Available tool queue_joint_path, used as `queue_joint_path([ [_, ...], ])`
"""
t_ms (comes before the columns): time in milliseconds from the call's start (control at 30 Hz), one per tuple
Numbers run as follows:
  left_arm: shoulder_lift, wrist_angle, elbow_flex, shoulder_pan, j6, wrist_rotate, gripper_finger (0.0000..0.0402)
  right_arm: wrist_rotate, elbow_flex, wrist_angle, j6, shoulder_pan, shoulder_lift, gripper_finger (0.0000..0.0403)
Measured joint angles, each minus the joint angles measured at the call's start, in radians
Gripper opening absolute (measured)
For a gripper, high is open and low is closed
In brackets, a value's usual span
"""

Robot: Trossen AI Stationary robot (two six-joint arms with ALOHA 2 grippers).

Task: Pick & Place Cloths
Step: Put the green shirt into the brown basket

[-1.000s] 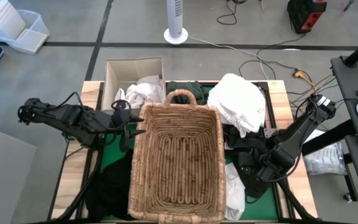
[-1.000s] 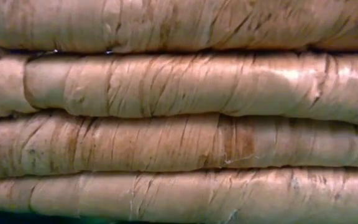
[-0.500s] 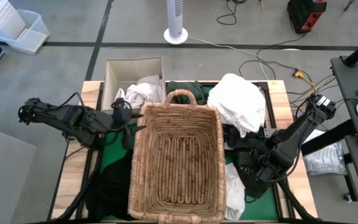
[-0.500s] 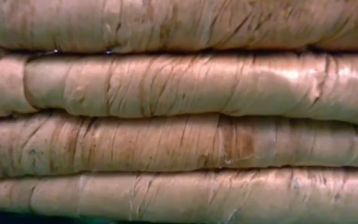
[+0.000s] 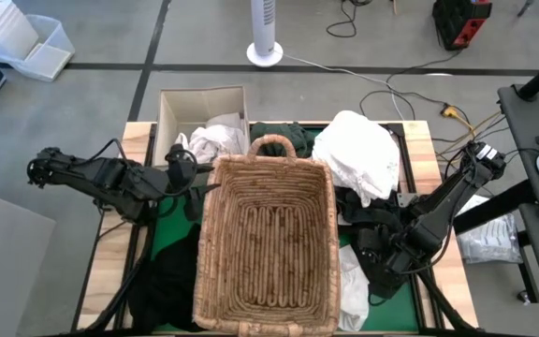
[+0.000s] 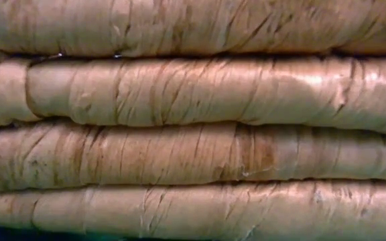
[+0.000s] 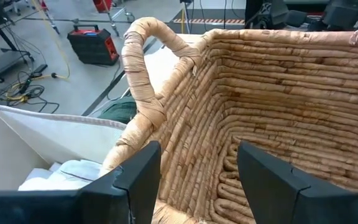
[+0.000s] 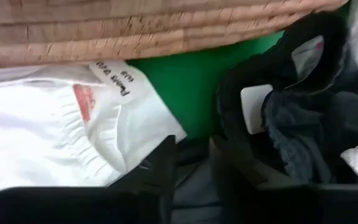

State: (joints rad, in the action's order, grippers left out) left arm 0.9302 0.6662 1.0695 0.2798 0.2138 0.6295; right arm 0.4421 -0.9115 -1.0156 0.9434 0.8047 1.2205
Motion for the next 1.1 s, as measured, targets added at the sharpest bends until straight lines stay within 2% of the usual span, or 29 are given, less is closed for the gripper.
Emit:
queue_joint_path([
  [200, 0.0, 0.0, 0.0, 0.0, 0.0, 0.017, 0.019, 0.032, 0.0, -0.006, -0.031, 0.0, 0.0, 0.0167],
  [367, 0.0, 0.0, 0.0, 0.0, 0.0, 0.017, 0.019, 0.032, 0.014, -0.059, -0.03, 0.0, 0.0, 0.0203],
  [1100, 0.0, 0.0, 0.0, 0.0, 0.001, 0.016, 0.019, 0.085, 0.171, -0.044, 0.131, 0.0, 0.0, 0.0268],
])
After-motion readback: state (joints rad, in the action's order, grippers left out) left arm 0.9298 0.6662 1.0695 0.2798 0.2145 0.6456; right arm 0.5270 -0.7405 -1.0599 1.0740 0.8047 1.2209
